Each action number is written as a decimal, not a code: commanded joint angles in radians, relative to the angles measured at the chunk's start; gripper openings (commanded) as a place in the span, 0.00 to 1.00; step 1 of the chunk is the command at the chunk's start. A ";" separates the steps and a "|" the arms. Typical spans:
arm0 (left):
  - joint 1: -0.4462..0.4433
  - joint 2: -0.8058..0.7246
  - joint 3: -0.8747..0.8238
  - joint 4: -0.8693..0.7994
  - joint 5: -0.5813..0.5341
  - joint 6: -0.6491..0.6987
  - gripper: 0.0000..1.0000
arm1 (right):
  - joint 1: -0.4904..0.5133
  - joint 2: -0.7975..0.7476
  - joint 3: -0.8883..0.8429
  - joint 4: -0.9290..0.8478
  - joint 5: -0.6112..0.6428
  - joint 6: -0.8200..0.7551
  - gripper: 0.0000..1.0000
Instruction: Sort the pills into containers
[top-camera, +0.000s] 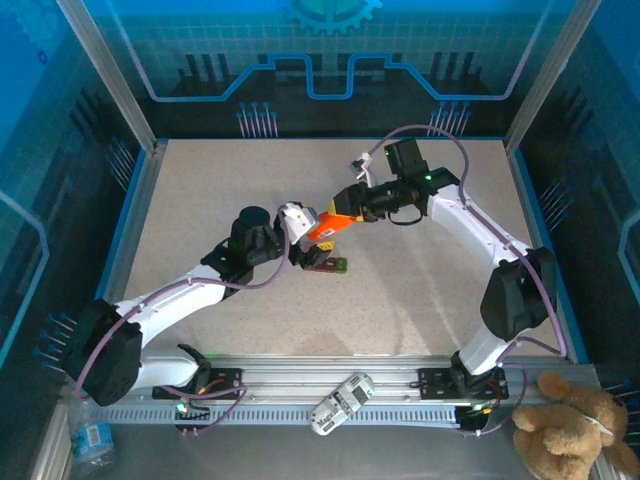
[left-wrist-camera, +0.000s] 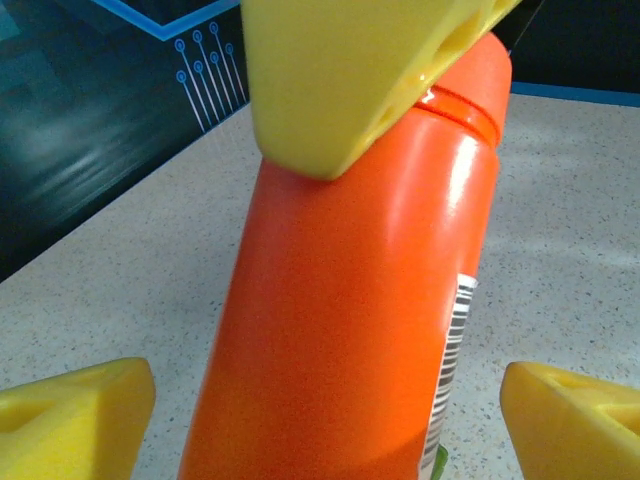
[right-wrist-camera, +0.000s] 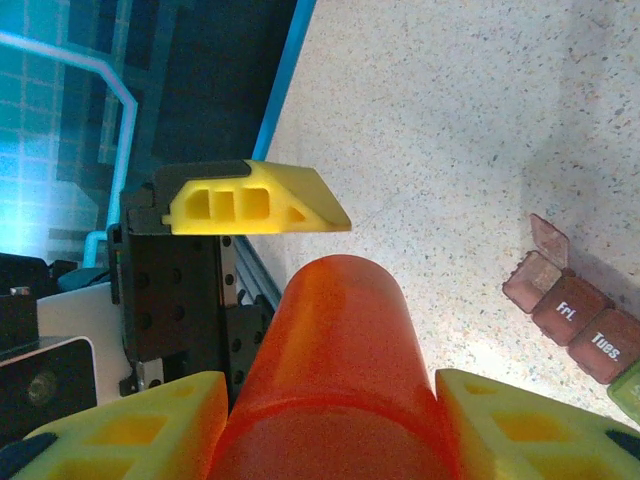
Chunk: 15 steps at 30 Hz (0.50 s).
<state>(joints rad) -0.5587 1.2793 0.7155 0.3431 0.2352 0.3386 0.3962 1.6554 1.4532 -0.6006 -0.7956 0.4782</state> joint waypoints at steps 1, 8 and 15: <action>-0.010 0.018 0.030 0.013 0.014 -0.019 0.87 | 0.019 0.001 -0.005 0.041 -0.047 0.025 0.35; -0.016 0.030 0.041 0.003 0.016 -0.023 0.80 | 0.024 0.004 -0.008 0.050 -0.052 0.033 0.33; -0.016 0.032 0.044 0.019 0.018 -0.045 0.73 | 0.029 0.013 -0.018 0.065 -0.056 0.043 0.33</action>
<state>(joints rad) -0.5659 1.3018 0.7280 0.3428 0.2352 0.3126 0.4072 1.6573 1.4395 -0.5655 -0.8173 0.5079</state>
